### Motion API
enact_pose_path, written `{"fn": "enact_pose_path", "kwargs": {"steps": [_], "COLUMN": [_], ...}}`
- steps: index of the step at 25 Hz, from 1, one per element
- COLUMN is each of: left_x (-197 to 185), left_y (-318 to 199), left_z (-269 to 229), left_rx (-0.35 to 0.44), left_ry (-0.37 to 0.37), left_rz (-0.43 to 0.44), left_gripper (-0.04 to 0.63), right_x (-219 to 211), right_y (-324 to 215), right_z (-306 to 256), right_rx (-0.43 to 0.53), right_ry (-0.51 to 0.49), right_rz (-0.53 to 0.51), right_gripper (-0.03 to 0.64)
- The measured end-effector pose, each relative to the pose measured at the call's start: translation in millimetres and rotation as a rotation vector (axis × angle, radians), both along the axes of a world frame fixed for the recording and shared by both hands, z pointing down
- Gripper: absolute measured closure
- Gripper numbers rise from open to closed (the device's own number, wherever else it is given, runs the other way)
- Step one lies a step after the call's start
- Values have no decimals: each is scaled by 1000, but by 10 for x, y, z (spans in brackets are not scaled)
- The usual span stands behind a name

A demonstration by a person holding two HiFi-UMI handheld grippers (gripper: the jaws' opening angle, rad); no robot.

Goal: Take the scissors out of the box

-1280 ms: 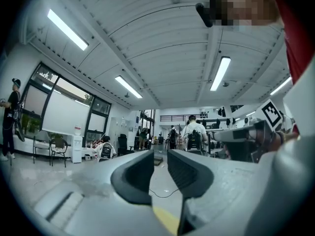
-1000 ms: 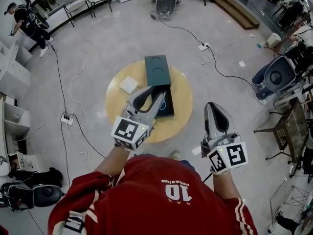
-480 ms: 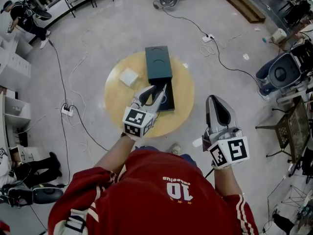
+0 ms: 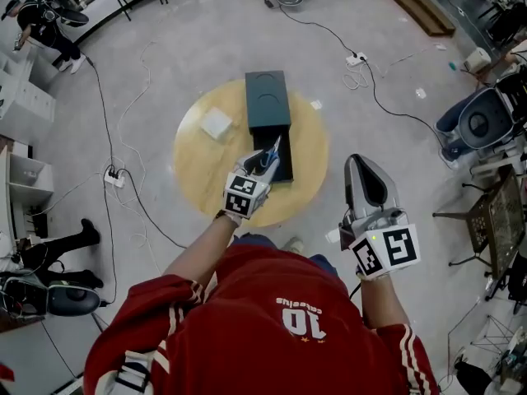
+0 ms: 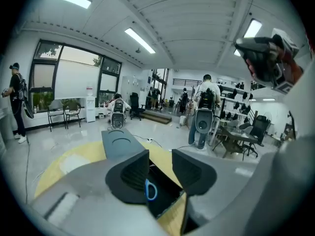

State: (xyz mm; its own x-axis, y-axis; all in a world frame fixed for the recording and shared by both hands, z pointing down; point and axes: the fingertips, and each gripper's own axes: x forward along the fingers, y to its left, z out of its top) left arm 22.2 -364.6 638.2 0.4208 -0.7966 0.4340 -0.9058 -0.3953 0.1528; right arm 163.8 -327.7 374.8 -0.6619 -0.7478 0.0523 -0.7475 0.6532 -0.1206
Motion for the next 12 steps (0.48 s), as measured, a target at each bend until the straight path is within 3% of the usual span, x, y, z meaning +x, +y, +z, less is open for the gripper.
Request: {"fn": "enact_pose_path", "kwargs": {"steps": [7, 12], "left_x": [38, 43], "left_y": [-53, -167], "left_z": [794, 1088], "left_rx": [-168, -255], "left_ry": [-94, -142], "left_rz": [54, 42], "left_gripper": [434, 417], "right_x": [68, 166], "right_y": [-47, -113], "right_z": [115, 146], "right_rx": [-24, -42], "right_ry": [8, 15], "right_rz": [-20, -28], "right_gripper": [627, 627]}}
